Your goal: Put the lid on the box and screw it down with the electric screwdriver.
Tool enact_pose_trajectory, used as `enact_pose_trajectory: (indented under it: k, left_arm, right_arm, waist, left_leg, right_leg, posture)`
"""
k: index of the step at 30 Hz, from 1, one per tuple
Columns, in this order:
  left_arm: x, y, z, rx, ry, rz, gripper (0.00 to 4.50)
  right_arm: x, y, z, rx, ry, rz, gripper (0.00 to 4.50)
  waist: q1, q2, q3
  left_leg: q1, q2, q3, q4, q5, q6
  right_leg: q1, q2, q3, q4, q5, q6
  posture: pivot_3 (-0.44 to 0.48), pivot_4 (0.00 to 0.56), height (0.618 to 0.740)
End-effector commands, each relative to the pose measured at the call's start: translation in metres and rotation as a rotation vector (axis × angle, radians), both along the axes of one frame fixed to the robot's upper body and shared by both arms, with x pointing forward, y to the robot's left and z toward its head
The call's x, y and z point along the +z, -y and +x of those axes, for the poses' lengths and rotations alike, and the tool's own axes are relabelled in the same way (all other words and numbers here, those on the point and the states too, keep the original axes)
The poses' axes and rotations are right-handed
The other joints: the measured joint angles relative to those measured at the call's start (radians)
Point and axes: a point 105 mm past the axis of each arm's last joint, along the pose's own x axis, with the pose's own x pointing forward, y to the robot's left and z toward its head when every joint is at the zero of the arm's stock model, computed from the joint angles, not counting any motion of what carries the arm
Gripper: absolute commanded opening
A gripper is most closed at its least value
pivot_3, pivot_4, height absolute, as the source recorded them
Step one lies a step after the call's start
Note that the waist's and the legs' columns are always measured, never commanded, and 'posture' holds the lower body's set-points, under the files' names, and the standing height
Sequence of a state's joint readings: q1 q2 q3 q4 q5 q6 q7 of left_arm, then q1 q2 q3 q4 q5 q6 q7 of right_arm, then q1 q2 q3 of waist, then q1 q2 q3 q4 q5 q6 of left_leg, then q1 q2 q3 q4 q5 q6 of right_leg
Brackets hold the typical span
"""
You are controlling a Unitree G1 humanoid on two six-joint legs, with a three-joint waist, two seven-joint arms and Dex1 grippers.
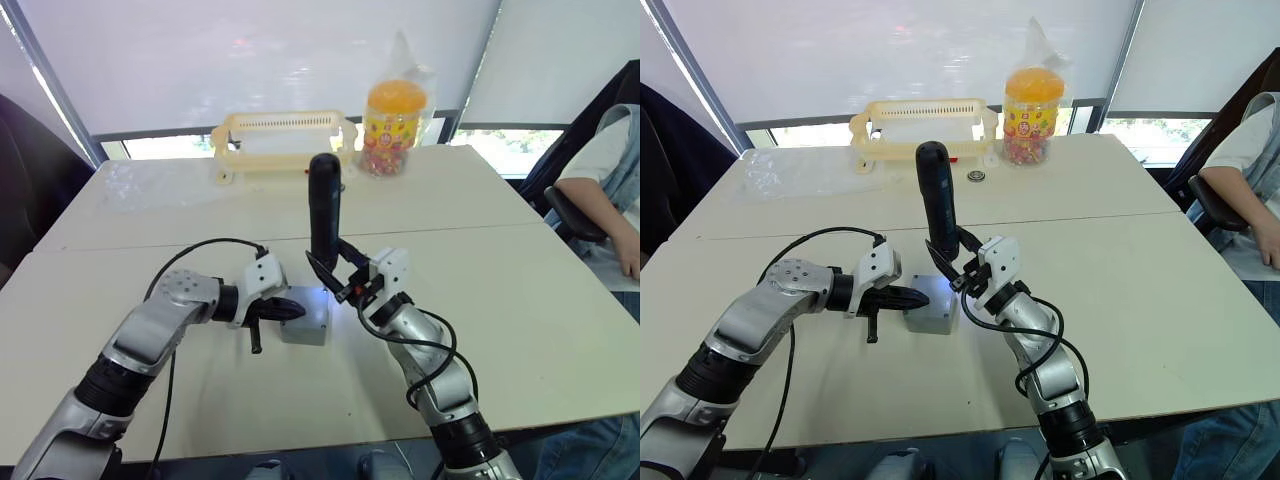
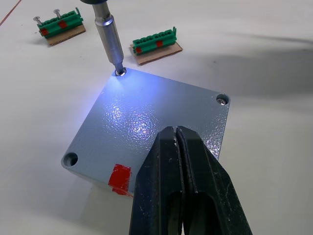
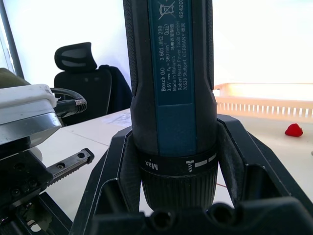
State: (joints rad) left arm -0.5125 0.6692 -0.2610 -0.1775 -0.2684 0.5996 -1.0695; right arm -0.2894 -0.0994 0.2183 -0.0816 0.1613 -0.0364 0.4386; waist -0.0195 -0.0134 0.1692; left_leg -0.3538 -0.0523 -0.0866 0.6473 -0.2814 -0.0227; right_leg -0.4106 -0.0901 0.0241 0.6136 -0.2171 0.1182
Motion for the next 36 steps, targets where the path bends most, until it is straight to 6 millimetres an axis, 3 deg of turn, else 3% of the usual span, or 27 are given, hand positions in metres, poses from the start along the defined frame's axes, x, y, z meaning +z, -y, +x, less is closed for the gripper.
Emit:
enact_pose_trajectory:
  k: [1,16,21,24,25,28,36]
  left_arm:
    - [-0.005,0.0,-0.004,-0.007,-0.012,0.019,0.0]
    - [-0.005,0.001,-0.004,-0.013,-0.012,0.019,0.0]
    - [-0.008,0.001,-0.004,-0.016,-0.01,0.027,0.0]
    - [-0.013,0.001,-0.003,-0.016,-0.022,0.034,0.0]
    - [-0.015,0.002,-0.003,-0.015,-0.026,0.035,0.0]
    - [-0.016,0.003,-0.002,-0.014,-0.033,0.027,0.0]
    - [-0.018,0.006,0.001,-0.005,-0.038,-0.002,0.0]
  right_arm:
    - [-0.049,0.007,0.005,-0.032,-0.166,-0.091,1.77]
    - [-0.049,0.014,0.01,-0.056,-0.154,-0.1,1.77]
    - [0.013,0.014,0.007,-0.055,-0.025,0.014,1.77]
    - [0.084,0.012,-0.01,-0.001,0.073,0.156,1.77]
    - [0.098,0.011,-0.018,0.021,0.086,0.176,1.77]
    - [0.11,0.011,-0.027,0.043,0.072,0.187,1.77]
    - [0.126,0.023,-0.024,0.031,0.04,0.208,1.77]
  waist:
    - [0.0,0.0,0.0]
    - [0.001,0.0,0.0]
    - [0.003,0.0,0.001]
    - [0.006,0.002,0.005]
    - [0.007,0.002,0.005]
    - [0.007,0.002,0.004]
    - [0.006,0.002,0.004]
  left_leg:
    - [0.0,0.0,0.0,0.0,0.0,0.0]
    - [0.0,0.0,0.0,0.0,0.0,0.0]
    - [-0.001,0.0,-0.001,0.0,0.0,0.0]
    - [-0.005,0.0,-0.001,0.0,0.0,0.0]
    - [-0.008,-0.001,-0.001,0.0,0.0,0.0]
    - [-0.02,-0.001,-0.001,0.001,0.001,-0.002]
    - [-0.02,-0.002,-0.001,0.0,0.001,-0.002]
  right_leg:
    - [0.0,0.0,0.0,0.0,0.0,0.0]
    - [0.0,0.0,0.0,-0.001,0.0,0.0]
    - [-0.001,0.0,0.0,-0.001,-0.001,0.0]
    - [-0.003,-0.001,0.0,-0.001,0.0,0.0]
    - [-0.006,-0.002,0.0,-0.001,0.002,-0.003]
    - [-0.02,-0.002,-0.001,0.001,0.005,-0.001]
    - [-0.018,-0.002,-0.002,-0.001,0.004,-0.002]
  posture:
    - [0.0,0.15,0.74]
    - [0.0,0.15,0.74]
    - [0.0,0.15,0.74]
    - [0.0,0.15,0.74]
    - [0.0,0.15,0.74]
    - [0.0,0.15,0.74]
    - [0.0,0.15,0.74]
